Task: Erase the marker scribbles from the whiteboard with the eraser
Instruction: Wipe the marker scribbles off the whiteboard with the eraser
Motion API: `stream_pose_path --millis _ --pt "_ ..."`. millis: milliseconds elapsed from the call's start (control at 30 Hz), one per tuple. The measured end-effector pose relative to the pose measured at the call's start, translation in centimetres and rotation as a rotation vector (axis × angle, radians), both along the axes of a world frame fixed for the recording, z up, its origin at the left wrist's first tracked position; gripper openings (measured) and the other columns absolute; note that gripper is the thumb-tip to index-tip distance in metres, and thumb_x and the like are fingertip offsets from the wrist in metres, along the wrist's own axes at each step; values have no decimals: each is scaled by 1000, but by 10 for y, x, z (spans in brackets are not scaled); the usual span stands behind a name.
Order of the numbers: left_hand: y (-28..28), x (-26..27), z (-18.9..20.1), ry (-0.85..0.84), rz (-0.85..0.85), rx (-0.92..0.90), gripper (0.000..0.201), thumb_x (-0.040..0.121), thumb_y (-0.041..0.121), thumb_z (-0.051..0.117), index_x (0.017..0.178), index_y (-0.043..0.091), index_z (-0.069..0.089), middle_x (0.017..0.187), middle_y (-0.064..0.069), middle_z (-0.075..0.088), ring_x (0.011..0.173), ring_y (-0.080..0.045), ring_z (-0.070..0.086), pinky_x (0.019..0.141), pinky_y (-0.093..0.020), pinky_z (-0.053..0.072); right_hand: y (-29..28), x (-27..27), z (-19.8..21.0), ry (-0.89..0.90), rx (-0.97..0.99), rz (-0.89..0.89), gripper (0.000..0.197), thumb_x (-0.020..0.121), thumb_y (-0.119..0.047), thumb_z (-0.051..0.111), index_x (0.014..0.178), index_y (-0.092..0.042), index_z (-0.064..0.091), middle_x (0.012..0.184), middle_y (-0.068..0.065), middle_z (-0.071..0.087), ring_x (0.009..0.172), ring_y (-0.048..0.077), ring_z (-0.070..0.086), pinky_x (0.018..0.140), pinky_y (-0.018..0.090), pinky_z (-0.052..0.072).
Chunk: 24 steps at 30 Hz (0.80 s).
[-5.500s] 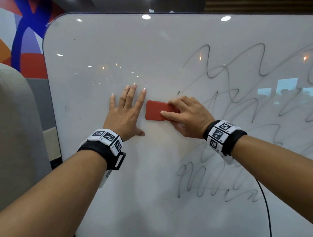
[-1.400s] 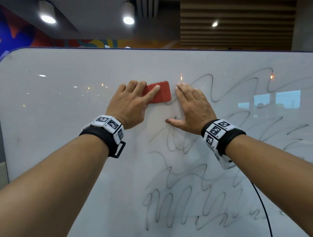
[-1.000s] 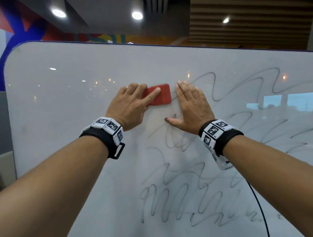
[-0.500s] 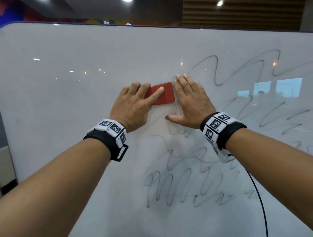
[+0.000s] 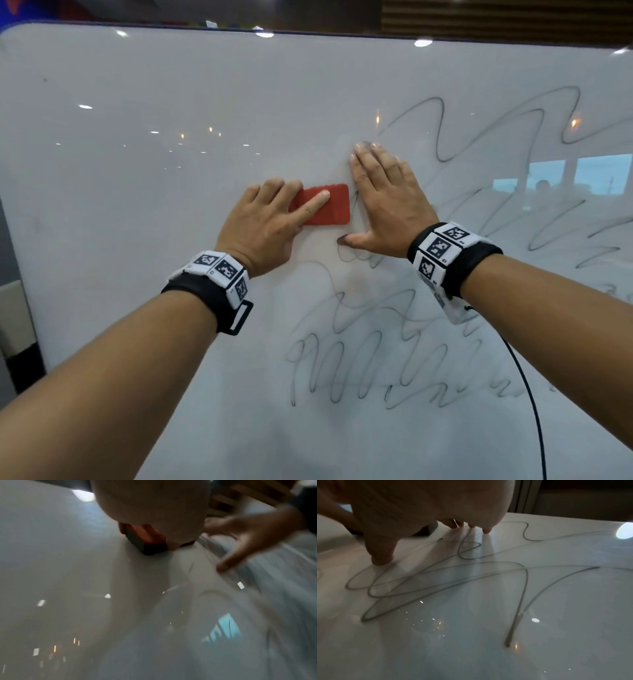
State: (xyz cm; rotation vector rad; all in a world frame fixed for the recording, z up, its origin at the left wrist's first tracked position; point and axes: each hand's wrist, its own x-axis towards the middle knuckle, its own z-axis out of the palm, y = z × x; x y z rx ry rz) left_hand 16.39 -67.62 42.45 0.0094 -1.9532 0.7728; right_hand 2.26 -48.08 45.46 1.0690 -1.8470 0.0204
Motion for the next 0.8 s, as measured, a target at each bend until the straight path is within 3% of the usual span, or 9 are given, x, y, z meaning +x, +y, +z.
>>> stream_pose_path --millis 100,233,300,367,467,600,700,800 --pt "8 -2 7 191 16 257 69 81 26 66 147 24 45 126 -13 52 107 -33 42 79 -46 45 1 0 0 1 -6 10 129 64 -78 65 156 -4 13 164 13 10 152 32 8 122 50 14" --pt "5 -2 -27 -39 -20 -42 63 84 22 60 146 21 47 125 -15 55 103 -35 49 80 -45 42 2 0 -3 -8 16 3 131 63 -77 67 156 -4 12 164 14 9 152 32 7 122 51 13" --pt "2 3 -30 -58 -26 -77 61 87 23 55 147 22 46 125 -15 54 103 -36 49 80 -44 41 2 -1 -6 -2 36 -2 131 62 -77 67 156 -3 12 164 13 9 152 33 7 122 51 13" --pt "2 1 -24 -28 4 -52 62 87 25 56 148 23 45 124 -15 54 104 -35 47 81 -45 41 3 -1 -8 -1 43 -7 132 62 -78 68 156 -4 12 165 12 10 151 33 8 122 52 13" --pt "8 1 -20 104 35 152 68 83 27 64 148 23 44 125 -15 53 105 -35 44 80 -45 42 5 -1 -11 -5 42 -1 132 61 -79 67 156 -5 13 165 11 9 151 32 8 121 53 15" --pt "10 -1 -54 -53 -23 -5 64 86 24 61 147 20 45 125 -15 54 103 -36 48 81 -45 42 8 -2 -18 5 61 -5 132 61 -76 70 155 -4 14 164 13 11 151 34 10 120 55 16" --pt "4 3 -54 -83 -29 -75 63 87 23 58 148 23 44 126 -15 54 103 -37 50 82 -45 44 10 -3 -23 21 66 -6 130 61 -74 70 156 -4 15 164 14 13 151 34 11 121 54 16" --pt "5 3 -44 13 23 81 67 86 24 60 150 24 40 127 -15 50 105 -36 48 82 -46 44 11 -3 -24 8 73 -7 130 63 -76 68 156 -5 12 165 12 10 152 32 8 121 54 14"
